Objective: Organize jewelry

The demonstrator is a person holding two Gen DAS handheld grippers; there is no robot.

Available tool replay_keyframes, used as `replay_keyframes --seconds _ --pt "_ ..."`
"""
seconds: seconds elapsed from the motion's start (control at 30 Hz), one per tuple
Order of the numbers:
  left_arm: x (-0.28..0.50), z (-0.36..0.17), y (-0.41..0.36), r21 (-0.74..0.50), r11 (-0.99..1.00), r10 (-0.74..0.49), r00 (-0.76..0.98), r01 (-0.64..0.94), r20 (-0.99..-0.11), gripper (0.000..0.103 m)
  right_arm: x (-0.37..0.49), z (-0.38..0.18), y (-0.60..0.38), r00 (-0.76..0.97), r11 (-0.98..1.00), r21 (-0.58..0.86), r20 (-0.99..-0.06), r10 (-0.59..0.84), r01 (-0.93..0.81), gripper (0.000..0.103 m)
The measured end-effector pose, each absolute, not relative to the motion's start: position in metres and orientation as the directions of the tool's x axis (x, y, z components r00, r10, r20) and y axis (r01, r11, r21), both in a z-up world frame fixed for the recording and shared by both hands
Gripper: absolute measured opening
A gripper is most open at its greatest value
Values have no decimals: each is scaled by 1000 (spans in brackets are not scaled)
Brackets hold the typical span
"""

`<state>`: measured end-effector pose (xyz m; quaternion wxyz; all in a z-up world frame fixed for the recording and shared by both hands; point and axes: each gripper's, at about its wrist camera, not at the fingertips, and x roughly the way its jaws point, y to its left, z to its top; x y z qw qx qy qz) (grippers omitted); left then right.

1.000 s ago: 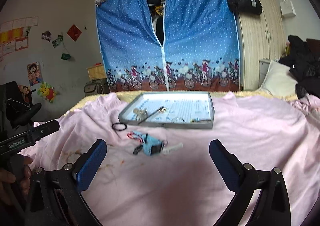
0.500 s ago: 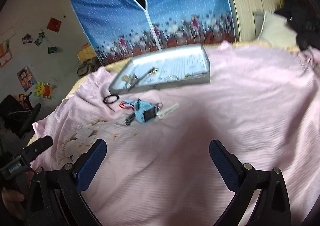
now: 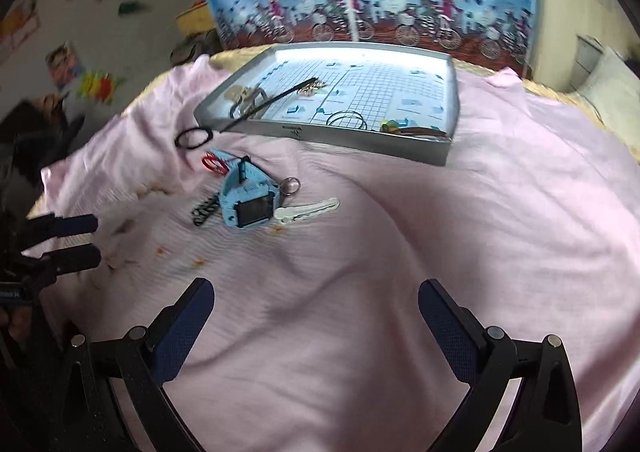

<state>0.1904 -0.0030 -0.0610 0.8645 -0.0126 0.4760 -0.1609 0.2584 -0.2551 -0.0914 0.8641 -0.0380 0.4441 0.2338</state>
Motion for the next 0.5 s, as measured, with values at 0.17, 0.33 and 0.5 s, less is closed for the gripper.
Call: replay_keyframes --seconds 0.17,0.33,0.5 --pt "200 -71 -21 -191 920 -340 454 344 -824 52 271 -105 -248 438 861 191 -797 417 -472 82" --pt "216 -84 -42 -178 897 -355 418 406 -836 36 285 -118 -236 393 841 206 -811 433 -501 71" --pt "240 -99 -45 -189 903 -349 403 386 -846 35 300 -126 -231 393 837 201 -811 434 -509 70"
